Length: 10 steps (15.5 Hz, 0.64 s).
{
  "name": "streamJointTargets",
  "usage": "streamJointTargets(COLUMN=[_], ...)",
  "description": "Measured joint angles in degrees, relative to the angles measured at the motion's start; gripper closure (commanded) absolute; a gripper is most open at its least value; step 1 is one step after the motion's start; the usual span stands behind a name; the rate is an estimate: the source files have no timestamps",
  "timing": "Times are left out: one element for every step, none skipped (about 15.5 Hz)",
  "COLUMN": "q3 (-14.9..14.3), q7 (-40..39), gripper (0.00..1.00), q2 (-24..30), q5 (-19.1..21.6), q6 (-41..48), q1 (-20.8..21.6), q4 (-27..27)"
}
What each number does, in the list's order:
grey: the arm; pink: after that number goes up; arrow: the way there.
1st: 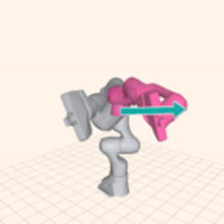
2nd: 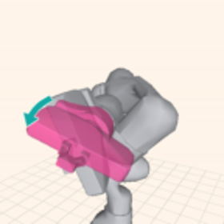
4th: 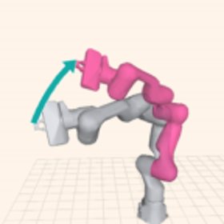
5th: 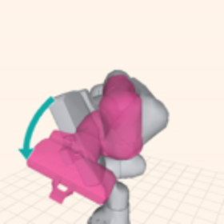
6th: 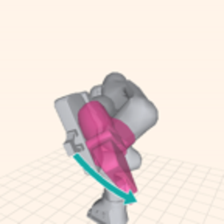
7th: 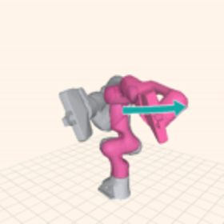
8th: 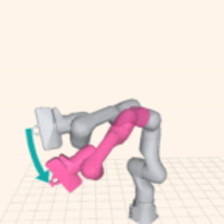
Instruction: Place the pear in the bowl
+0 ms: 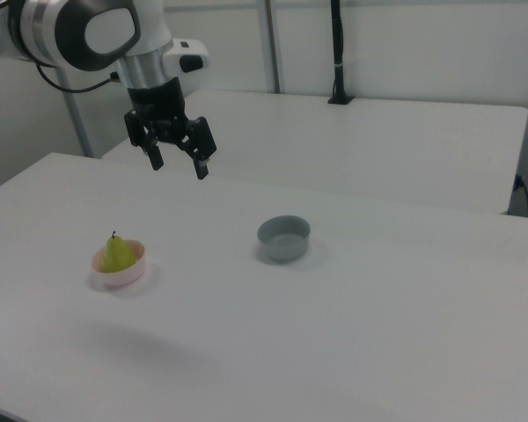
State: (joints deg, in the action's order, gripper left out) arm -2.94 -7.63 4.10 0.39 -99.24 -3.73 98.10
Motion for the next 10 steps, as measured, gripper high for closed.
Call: streamJointTargets(q3=[-0.3,-0.5,-0.7,-0.7,-0.8,-0.8,-0.8,-0.8,-0.8,-0.8], q7=[-0.2,-0.2,-0.2,-0.2,-0.2,-0.2,-0.2,-0.2,-0.2,-0.2], gripper=[0.0,0.0,0.0,0.0,0.0,0.0,0.0,0.0,0.0,0.0], q2=[0.0,0.0,-0.1,-0.3,-0.7,-0.9,-1.2,-1.3,-1.4,-1.5], q5=[0.0,0.0,0.0,0.0,0.0,0.0,0.0,0.0,0.0,0.0], q6=[0.0,0.0,0.0,0.0,0.0,0.0,0.0,0.0,0.0,0.0], q1=[0.0,0.0,0.0,-0.1,-0.2,-0.2,-0.2,-0.2,-0.2,-0.2], q4=[-0.4,-0.7,-0.9,-1.3,-1.8,-2.1,-2.3,-2.5,-2.6,-2.7])
